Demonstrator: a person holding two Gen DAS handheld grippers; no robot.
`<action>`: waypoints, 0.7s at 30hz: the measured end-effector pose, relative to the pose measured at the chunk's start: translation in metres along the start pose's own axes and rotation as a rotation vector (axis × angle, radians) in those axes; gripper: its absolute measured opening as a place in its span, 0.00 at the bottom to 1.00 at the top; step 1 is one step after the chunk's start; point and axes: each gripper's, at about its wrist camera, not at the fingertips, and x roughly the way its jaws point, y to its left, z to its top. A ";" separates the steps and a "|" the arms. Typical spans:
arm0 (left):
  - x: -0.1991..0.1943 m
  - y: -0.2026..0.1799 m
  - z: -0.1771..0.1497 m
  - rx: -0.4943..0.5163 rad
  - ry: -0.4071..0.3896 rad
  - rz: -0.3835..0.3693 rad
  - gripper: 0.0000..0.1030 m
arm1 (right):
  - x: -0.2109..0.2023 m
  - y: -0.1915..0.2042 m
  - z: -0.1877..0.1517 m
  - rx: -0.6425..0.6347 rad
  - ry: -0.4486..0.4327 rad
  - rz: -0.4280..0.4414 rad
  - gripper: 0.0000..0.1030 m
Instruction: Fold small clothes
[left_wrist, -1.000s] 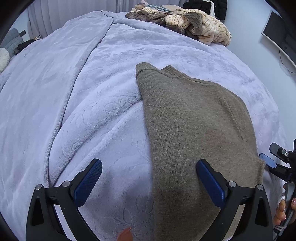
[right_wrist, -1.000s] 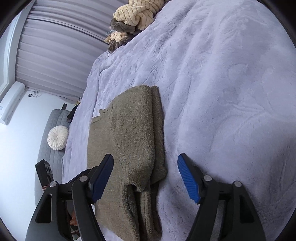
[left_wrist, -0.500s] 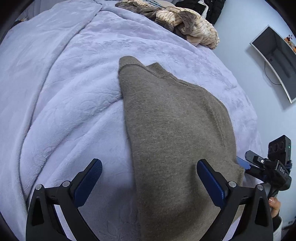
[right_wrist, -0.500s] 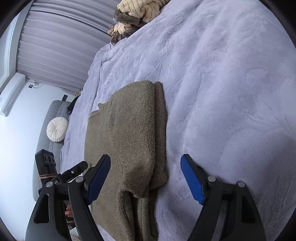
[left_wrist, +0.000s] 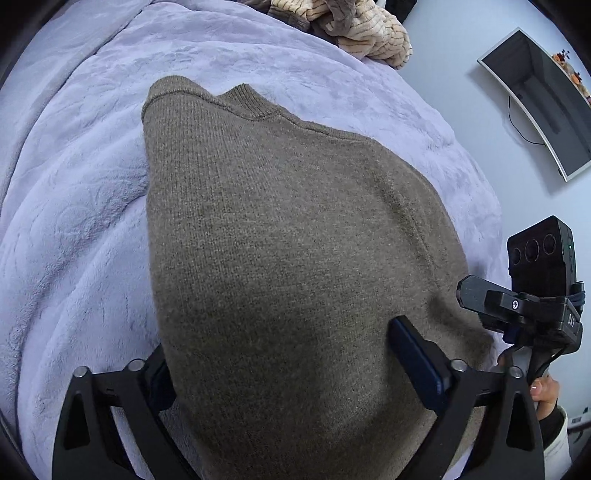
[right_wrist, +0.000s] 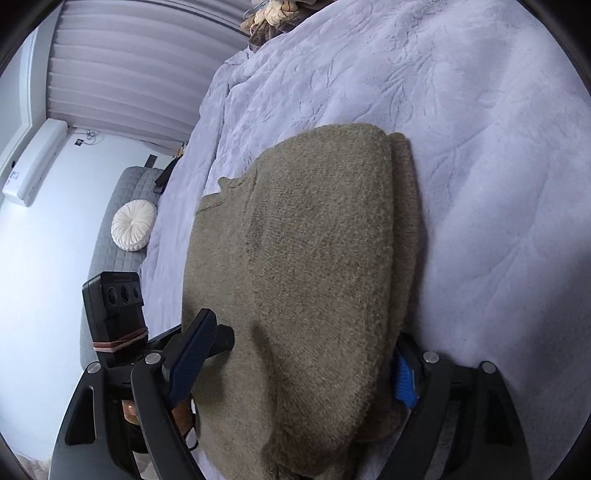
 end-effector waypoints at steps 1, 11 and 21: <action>-0.003 0.000 -0.001 0.003 -0.011 0.007 0.80 | 0.000 0.001 -0.001 0.006 -0.004 0.025 0.59; -0.059 -0.014 -0.009 0.041 -0.076 -0.004 0.50 | -0.027 0.026 -0.026 0.093 -0.064 0.200 0.31; -0.143 -0.007 -0.059 0.022 -0.114 -0.020 0.50 | -0.054 0.088 -0.081 0.065 -0.043 0.274 0.31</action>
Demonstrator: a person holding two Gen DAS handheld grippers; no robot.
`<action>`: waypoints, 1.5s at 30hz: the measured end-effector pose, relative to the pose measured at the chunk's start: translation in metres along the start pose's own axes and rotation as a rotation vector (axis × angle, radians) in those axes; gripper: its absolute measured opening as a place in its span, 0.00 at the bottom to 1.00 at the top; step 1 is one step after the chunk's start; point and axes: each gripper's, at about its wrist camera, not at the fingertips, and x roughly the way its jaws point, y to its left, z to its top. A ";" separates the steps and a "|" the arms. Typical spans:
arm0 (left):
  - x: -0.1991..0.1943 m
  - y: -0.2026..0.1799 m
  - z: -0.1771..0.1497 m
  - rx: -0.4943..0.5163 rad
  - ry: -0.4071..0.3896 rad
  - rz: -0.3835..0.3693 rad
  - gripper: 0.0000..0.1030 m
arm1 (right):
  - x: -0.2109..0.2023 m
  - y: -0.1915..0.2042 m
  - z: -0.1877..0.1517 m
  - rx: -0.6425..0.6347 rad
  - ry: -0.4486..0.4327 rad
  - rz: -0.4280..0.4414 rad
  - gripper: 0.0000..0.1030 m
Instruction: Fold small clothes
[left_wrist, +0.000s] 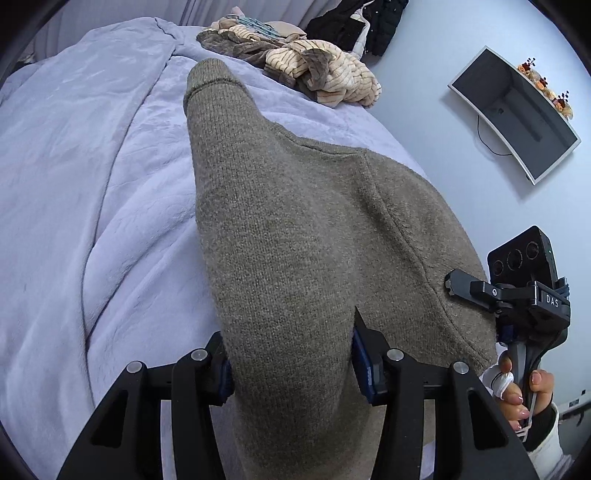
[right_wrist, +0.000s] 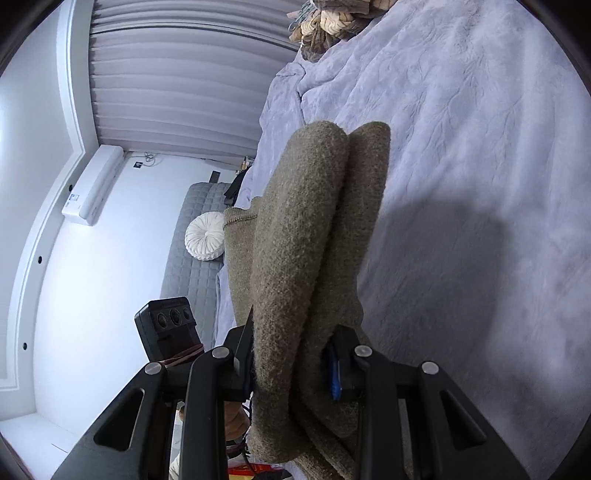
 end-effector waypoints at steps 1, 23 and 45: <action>-0.008 0.002 -0.007 -0.001 0.003 0.006 0.50 | 0.001 0.003 -0.008 0.001 0.009 0.007 0.31; -0.058 0.080 -0.110 -0.041 -0.041 0.362 0.51 | 0.029 -0.023 -0.081 0.055 0.019 -0.283 0.34; -0.032 0.068 -0.117 0.011 -0.069 0.533 0.63 | 0.054 -0.008 -0.096 -0.259 0.122 -0.635 0.19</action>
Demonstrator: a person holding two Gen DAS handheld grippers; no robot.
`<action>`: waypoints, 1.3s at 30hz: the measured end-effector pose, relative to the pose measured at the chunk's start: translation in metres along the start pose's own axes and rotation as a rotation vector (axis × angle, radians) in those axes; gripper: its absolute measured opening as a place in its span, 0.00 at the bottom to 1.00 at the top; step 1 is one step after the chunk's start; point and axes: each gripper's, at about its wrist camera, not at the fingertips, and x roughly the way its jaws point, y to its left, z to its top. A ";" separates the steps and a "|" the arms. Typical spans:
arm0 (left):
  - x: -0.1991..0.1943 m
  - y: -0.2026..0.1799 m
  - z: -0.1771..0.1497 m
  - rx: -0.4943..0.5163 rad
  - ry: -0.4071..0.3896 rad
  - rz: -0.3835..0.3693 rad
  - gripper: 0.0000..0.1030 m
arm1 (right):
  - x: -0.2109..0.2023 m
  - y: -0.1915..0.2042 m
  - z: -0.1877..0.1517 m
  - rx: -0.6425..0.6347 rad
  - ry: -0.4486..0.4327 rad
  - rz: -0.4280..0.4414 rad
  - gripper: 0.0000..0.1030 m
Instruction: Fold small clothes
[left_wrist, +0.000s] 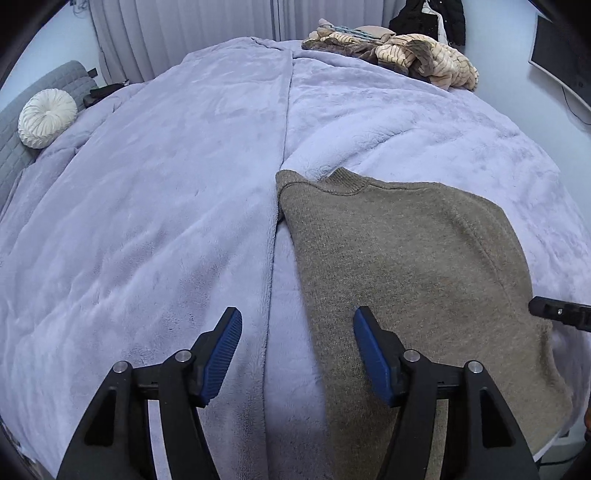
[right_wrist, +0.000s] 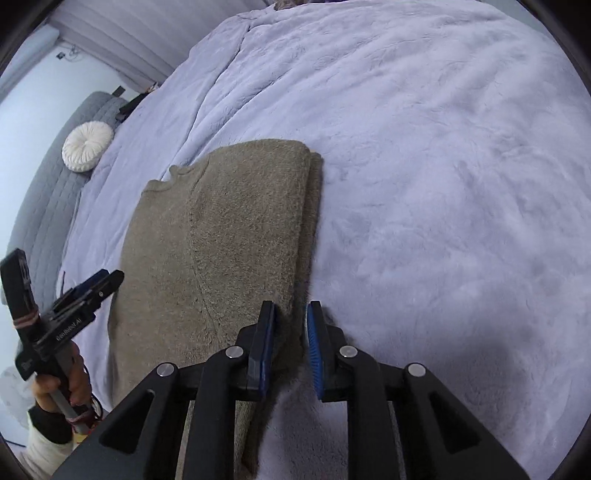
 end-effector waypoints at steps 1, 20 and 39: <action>-0.001 0.000 0.000 0.004 -0.001 0.006 0.63 | -0.005 0.000 -0.001 0.002 -0.009 -0.026 0.19; -0.009 0.000 -0.008 -0.008 -0.023 0.003 0.63 | 0.001 0.070 -0.027 -0.154 -0.035 -0.080 0.21; -0.024 -0.007 -0.017 -0.007 0.013 -0.010 0.63 | -0.024 0.050 -0.044 -0.034 -0.075 -0.034 0.49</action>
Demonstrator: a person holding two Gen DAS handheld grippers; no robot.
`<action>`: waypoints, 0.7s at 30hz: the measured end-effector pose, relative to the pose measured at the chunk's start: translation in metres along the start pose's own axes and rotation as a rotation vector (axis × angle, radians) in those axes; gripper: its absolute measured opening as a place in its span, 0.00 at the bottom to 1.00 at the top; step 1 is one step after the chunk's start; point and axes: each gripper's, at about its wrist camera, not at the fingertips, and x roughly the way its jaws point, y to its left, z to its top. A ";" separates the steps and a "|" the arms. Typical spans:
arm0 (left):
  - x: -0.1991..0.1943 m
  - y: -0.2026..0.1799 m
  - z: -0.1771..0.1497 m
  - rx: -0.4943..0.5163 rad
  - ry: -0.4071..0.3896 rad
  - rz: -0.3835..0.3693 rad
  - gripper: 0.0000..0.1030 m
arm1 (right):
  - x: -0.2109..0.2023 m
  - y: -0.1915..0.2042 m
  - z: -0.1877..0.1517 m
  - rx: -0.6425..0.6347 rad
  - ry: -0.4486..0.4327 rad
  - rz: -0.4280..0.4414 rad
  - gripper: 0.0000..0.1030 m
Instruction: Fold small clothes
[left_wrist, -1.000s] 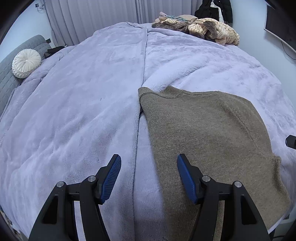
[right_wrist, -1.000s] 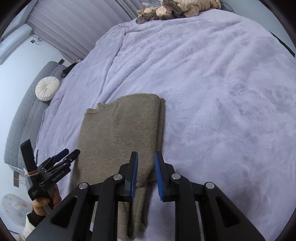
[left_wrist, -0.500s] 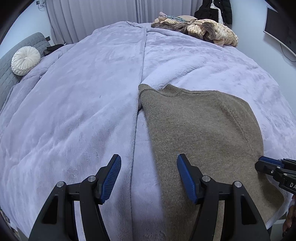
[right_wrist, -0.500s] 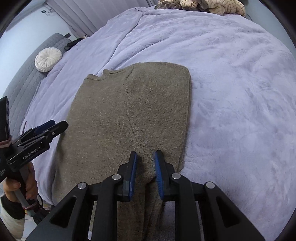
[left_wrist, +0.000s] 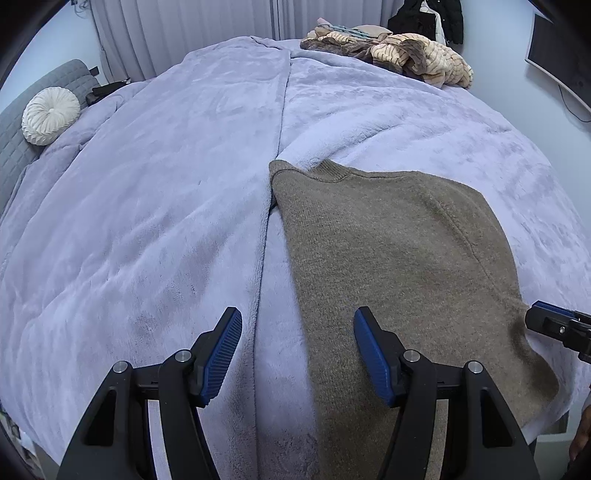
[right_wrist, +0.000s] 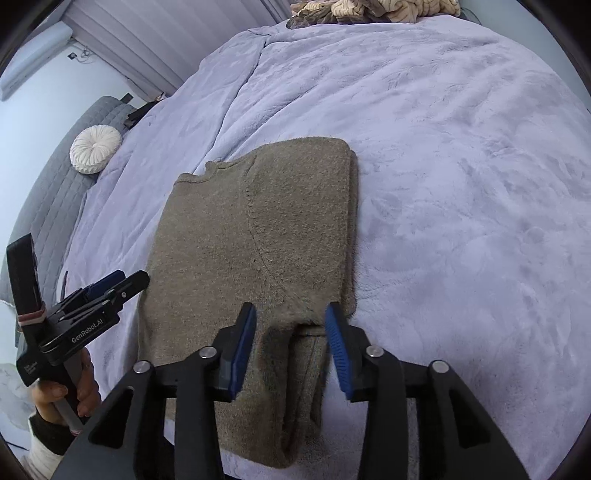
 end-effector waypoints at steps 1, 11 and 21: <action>-0.001 0.000 -0.001 0.000 0.002 -0.002 0.63 | -0.002 0.000 0.000 0.000 0.000 -0.005 0.49; -0.017 -0.004 -0.001 -0.027 0.030 0.045 1.00 | -0.019 0.017 0.019 -0.004 0.010 -0.065 0.80; -0.034 -0.006 0.001 -0.045 -0.011 0.060 1.00 | -0.021 0.055 0.028 -0.083 -0.005 -0.278 1.00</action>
